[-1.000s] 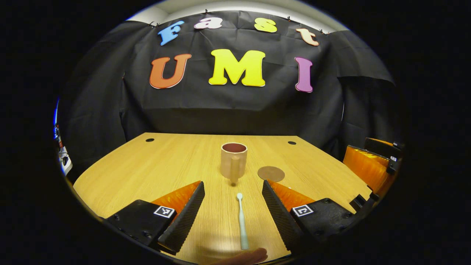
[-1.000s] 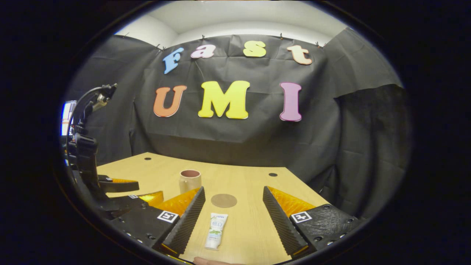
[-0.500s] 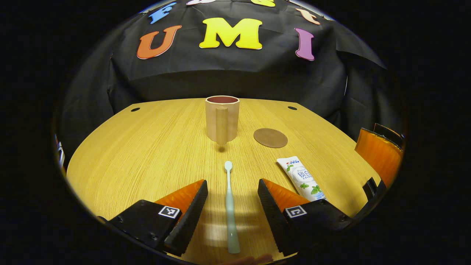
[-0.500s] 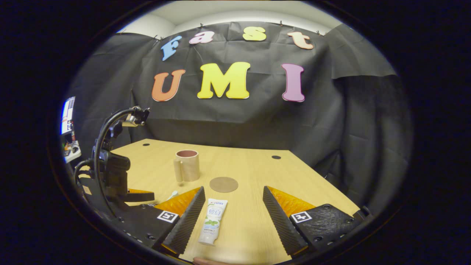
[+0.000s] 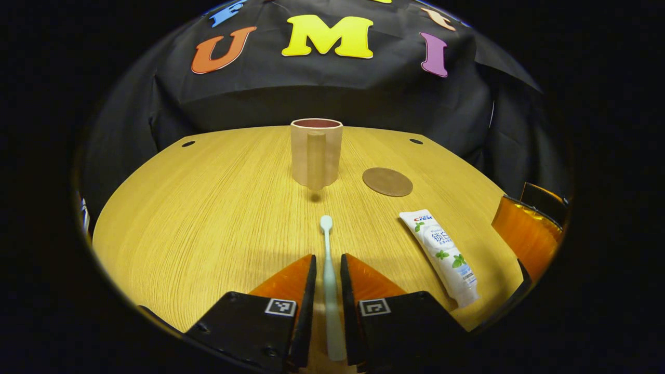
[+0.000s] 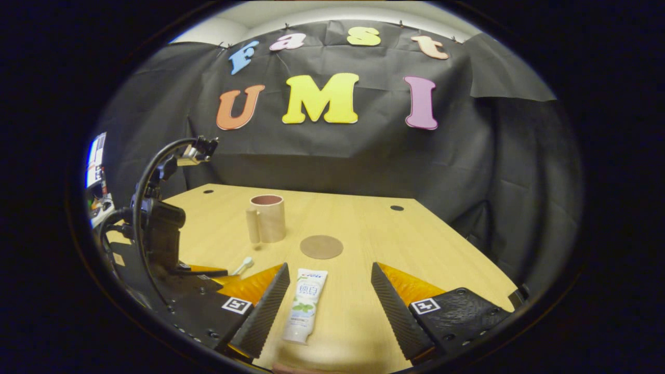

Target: Put the toothbrush and toothpaste on the desktop into the cup, then pick up the cup and place it on the coaster on the desktop.

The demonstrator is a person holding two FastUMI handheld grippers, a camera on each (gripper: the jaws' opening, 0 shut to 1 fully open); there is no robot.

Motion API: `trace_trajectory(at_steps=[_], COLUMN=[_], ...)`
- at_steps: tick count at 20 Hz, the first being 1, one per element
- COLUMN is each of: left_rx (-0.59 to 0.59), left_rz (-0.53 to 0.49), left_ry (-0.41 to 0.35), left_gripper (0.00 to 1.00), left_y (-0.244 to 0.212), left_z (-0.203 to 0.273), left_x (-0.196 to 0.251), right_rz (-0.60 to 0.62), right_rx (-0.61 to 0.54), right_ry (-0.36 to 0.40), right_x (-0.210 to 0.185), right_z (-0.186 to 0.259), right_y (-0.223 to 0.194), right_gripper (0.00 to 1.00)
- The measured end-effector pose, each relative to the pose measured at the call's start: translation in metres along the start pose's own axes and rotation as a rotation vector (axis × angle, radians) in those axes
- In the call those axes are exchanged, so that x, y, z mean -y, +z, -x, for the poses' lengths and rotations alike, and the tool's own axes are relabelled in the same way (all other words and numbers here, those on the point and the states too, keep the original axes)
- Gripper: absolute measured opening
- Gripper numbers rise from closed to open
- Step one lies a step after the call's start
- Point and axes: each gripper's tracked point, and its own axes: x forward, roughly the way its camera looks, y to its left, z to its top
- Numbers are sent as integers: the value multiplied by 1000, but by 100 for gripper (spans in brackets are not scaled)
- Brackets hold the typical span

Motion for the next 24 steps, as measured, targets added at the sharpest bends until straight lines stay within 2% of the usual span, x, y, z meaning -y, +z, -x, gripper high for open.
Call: trace_trajectory(at_steps=[1, 3, 5, 11, 14, 17, 21, 24], left_rx=[-1, -7, -7, 123, 218, 315, 444, 506], left_rz=[9, 23, 33, 28, -11, -30, -73, -76], left_ry=[-2, -15, -17, -18, 27, 39, 63, 46], left_gripper=[20, 12, 10, 9, 9, 9, 9, 9], left_y=[0, -1, 0, 33, 55, 75, 102, 113], left_z=[0, 0, 1, 26, 45, 68, 100, 118], left_x=[-2, -2, -4, -9, -15, -12, -13, -7], right_rz=[1, 9, 15, 32, 28, 12, 29, 6], right_rx=[-3, -9, -21, -78, -120, -165, -235, -288], right_ry=[2, 4, 4, 1, 17, 17, 6, -3], right_x=[-1, -3, -5, -15, -23, -26, -28, -26], right_z=[-1, -1, -3, -12, -20, -31, -48, -53], right_y=[-1, -3, -7, -27, -40, -47, -62, -73], right_gripper=[95, 95, 95, 95, 98, 92, 91, 87])
